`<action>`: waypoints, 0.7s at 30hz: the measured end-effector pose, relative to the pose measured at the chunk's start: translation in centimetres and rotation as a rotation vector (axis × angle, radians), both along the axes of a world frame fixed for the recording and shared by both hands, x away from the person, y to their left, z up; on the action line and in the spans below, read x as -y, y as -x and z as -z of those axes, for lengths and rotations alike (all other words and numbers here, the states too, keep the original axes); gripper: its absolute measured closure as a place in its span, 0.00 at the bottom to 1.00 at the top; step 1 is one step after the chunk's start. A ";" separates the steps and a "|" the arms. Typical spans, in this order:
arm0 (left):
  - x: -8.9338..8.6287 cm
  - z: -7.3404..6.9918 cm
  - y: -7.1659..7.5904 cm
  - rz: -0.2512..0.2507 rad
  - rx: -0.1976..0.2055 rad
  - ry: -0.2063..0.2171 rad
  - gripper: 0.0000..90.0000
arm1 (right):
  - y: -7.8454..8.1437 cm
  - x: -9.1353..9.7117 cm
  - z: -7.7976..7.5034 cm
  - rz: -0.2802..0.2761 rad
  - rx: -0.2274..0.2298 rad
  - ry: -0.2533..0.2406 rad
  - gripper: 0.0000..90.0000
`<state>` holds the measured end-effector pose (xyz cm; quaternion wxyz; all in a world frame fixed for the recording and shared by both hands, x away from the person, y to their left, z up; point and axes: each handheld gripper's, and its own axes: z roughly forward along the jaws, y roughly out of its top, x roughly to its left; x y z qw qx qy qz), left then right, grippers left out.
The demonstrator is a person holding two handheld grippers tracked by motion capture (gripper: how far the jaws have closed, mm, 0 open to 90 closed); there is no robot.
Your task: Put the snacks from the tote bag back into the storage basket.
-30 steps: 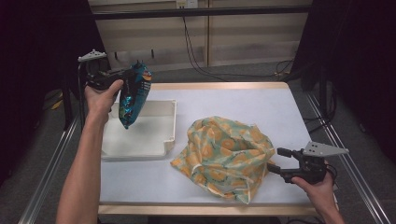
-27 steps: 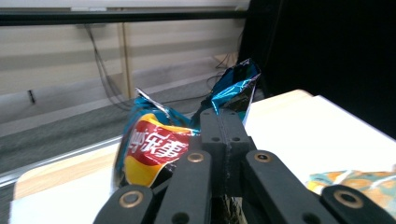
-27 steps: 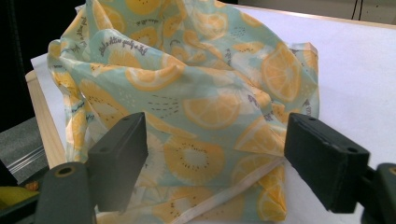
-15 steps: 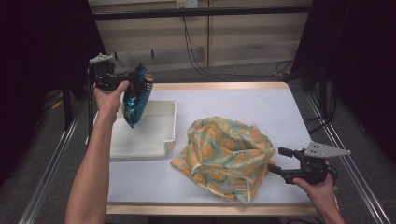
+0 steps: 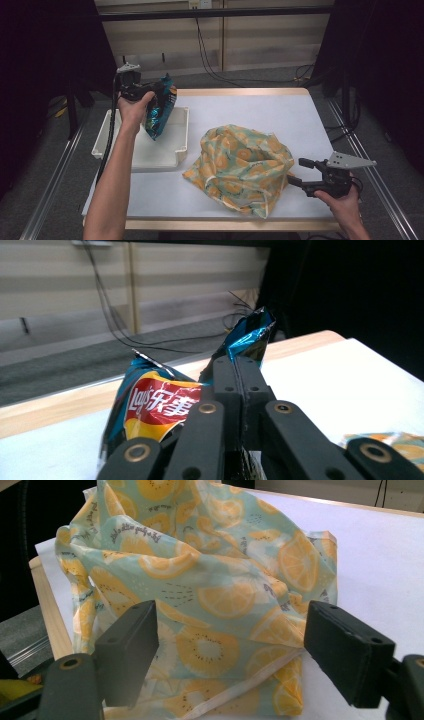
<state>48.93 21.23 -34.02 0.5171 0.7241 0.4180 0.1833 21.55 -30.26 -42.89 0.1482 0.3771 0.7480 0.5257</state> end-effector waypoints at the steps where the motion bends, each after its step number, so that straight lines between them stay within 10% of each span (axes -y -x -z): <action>1: 0.3 0.2 0.0 0.003 -0.002 0.001 0.99 | 0.0 0.0 0.0 -0.003 0.000 0.000 0.25; 21: 3.1 1.8 0.7 0.149 -0.052 -0.029 0.91 | 0.0 0.3 0.1 0.003 0.001 -0.001 0.25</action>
